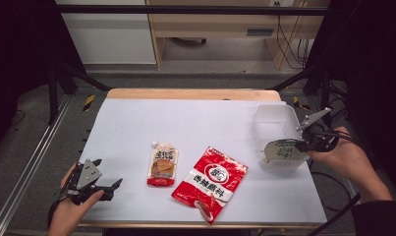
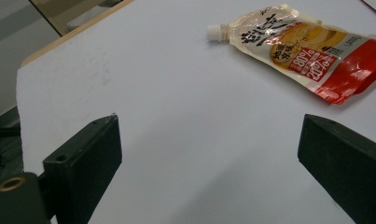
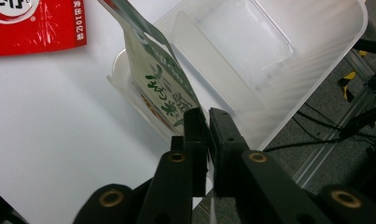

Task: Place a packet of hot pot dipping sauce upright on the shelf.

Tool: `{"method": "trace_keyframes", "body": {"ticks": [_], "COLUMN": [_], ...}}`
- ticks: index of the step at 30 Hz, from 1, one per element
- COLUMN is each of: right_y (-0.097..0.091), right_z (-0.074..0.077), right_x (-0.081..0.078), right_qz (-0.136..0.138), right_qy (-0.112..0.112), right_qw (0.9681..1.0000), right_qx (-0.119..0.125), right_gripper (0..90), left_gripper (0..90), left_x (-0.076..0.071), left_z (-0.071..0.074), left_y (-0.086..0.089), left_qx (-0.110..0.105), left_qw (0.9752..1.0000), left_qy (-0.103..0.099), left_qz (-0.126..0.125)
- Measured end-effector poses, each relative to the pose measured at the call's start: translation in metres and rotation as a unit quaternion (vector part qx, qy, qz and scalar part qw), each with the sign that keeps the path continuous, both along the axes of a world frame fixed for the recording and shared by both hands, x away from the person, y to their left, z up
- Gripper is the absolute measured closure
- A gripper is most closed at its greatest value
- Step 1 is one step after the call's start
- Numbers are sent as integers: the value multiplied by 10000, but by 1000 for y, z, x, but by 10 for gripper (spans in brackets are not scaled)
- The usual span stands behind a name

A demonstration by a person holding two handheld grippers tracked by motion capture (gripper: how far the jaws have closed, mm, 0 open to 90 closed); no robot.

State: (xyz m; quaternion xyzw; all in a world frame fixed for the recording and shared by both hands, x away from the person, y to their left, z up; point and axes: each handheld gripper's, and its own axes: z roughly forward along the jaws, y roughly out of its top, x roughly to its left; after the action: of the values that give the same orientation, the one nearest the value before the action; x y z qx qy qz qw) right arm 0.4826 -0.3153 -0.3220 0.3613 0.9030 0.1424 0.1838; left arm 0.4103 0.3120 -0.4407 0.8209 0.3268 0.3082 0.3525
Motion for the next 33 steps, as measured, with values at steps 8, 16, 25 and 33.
{"method": "trace_keyframes", "body": {"ticks": [8, 16, 25, 33], "right_y": [4, 42, 99, 131], "right_z": [7, 26, 32, 29], "right_x": [-6, -20, -28, -25], "right_qz": [-10, 493, 937, 1059], "right_qy": [-362, -841, -1168, -1317], "right_qw": [9993, 9945, 9867, 9812], "right_qx": [129, 376, 628, 935], "right_gripper": [480, 263, 188, 164], "left_gripper": [61, 61, 61, 59], "left_x": [0, 0, -1, -1], "left_z": [0, -1, -1, -1], "left_y": [-1, -1, -3, -4], "left_qx": [35, 52, 22, 30], "left_qw": [10000, 10000, 10000, 10000], "left_qy": [9, -1, -4, 21], "left_qz": [-8, -14, -23, -41]}}
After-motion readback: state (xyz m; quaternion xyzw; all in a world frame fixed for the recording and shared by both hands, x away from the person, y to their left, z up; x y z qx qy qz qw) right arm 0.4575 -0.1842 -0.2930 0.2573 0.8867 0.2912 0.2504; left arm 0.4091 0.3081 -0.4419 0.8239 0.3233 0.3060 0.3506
